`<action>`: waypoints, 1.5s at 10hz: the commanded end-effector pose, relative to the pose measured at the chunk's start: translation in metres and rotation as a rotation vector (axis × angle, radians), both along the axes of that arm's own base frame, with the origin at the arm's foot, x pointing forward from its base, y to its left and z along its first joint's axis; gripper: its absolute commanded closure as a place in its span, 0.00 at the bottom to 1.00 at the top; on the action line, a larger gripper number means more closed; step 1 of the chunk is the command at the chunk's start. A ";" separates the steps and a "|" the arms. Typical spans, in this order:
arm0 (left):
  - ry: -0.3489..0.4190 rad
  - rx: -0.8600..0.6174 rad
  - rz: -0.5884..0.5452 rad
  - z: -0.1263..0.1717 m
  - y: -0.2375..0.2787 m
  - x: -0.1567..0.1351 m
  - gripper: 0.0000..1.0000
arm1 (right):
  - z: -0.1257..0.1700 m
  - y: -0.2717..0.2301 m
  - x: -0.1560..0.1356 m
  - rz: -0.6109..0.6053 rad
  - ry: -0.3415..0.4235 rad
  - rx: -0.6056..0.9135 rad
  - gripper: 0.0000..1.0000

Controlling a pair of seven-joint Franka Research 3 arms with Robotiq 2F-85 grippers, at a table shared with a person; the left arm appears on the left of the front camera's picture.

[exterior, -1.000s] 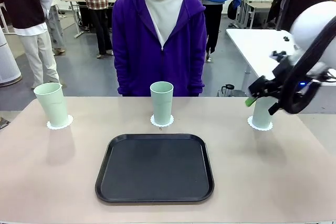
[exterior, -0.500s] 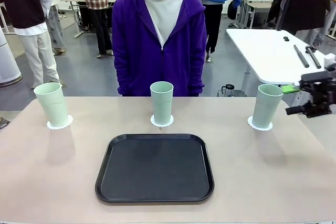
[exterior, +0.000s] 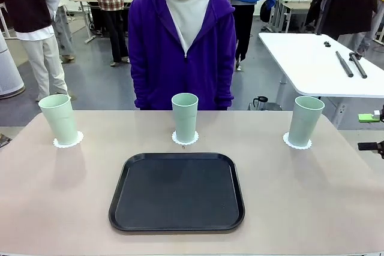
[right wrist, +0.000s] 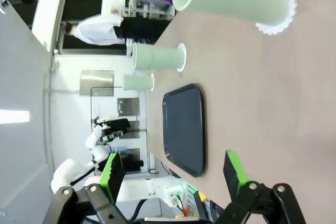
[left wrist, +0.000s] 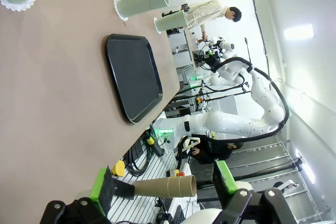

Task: Place coasters on the table and set cups on them.
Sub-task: Take one Reusable plastic cup from the Flat Tray and place it on a coaster set by the human.

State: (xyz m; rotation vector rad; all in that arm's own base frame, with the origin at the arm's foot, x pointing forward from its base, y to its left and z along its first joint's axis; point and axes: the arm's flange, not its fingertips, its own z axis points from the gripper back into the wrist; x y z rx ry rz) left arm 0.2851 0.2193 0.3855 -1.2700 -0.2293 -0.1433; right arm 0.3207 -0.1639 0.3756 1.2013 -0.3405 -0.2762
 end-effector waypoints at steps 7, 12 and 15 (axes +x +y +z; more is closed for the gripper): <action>-0.019 -0.011 0.002 0.002 0.001 -0.001 0.00 | -0.007 -0.008 -0.006 -0.014 -0.005 0.024 0.00; -0.019 -0.011 0.002 0.002 0.001 -0.001 0.00 | -0.007 -0.008 -0.006 -0.014 -0.005 0.024 0.00; -0.019 -0.011 0.002 0.002 0.001 -0.001 0.00 | -0.007 -0.008 -0.006 -0.014 -0.005 0.024 0.00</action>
